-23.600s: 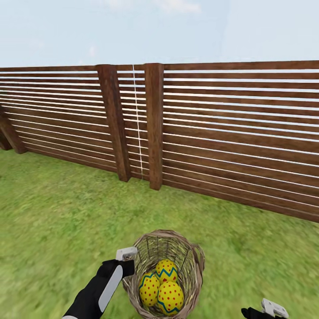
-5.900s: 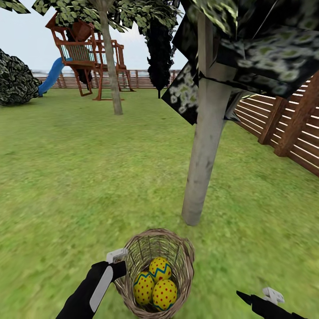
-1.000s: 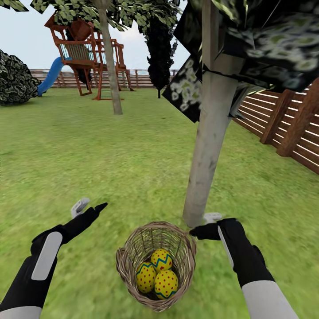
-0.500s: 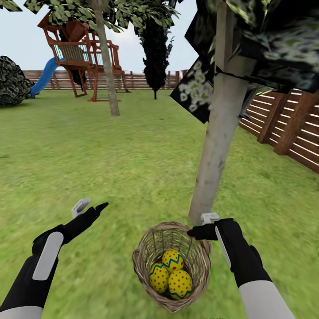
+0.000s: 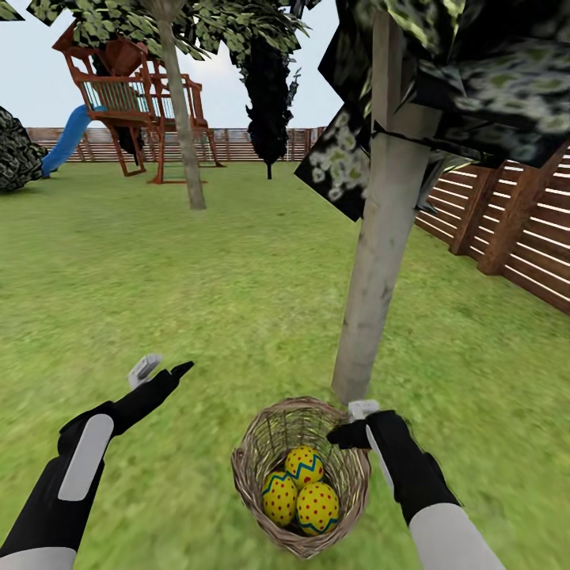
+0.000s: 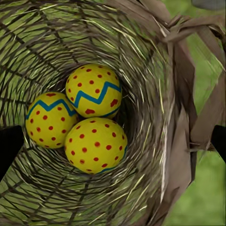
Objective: Take the three Easter eggs out of the wicker basket on the lawn in the garden, then place them on the lawn next to a single tree (choose any tree) so that all three eggs are next to the same tree and none are left in the basket.
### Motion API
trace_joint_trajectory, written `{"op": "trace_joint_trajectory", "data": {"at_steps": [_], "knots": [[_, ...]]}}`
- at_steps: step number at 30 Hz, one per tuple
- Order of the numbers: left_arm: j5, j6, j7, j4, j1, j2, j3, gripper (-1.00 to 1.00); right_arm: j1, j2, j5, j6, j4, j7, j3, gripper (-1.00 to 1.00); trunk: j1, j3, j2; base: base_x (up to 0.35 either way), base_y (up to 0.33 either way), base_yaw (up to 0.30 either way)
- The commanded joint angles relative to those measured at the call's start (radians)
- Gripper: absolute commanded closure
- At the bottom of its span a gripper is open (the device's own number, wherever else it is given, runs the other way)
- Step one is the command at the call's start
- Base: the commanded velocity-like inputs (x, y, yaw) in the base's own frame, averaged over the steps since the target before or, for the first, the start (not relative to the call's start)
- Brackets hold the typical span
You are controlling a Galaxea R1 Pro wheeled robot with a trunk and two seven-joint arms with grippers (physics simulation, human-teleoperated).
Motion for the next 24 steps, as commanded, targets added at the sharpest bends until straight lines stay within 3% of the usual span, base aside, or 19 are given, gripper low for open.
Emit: {"op": "trace_joint_trajectory", "data": {"at_steps": [1, 4, 7, 10, 14, 24], "knots": [[0.000, 0.006, -0.009, 0.000, -0.001, -0.001, 0.002, -1.00, -0.002, 0.006, 0.009, -0.012, 0.025, -0.002, 0.017, -1.00, 0.000, -0.001, 0.000, 0.000, 0.000, 0.000], [0.000, 0.006, -0.026, 0.000, -0.001, -0.001, 0.002, -1.00, -0.002, 0.014, 0.007, -0.028, 0.058, -0.009, 0.068, -1.00, 0.000, -0.001, 0.000, 0.000, 0.000, 0.000], [0.000, 0.007, -0.031, 0.000, -0.001, 0.000, 0.004, -1.00, -0.003, 0.024, 0.006, -0.049, 0.084, -0.011, 0.093, -1.00, 0.000, -0.001, 0.000, 0.000, 0.000, 0.000], [0.000, 0.006, -0.032, 0.000, -0.001, 0.000, 0.005, -1.00, -0.003, 0.032, 0.006, -0.101, 0.114, -0.013, 0.100, -1.00, 0.000, -0.001, 0.000, 0.000, 0.000, 0.000], [0.000, 0.006, -0.032, 0.000, -0.001, -0.001, 0.005, -1.00, -0.003, 0.037, 0.006, -0.110, 0.130, -0.012, 0.101, -1.00, 0.000, -0.001, 0.000, 0.000, 0.000, 0.000], [0.000, 0.006, -0.032, 0.000, -0.001, -0.001, 0.003, -1.00, -0.003, 0.038, 0.006, -0.111, 0.151, -0.012, 0.102, -1.00, 0.038, -0.032, -0.070, 0.000, 0.000, 0.000]]}}
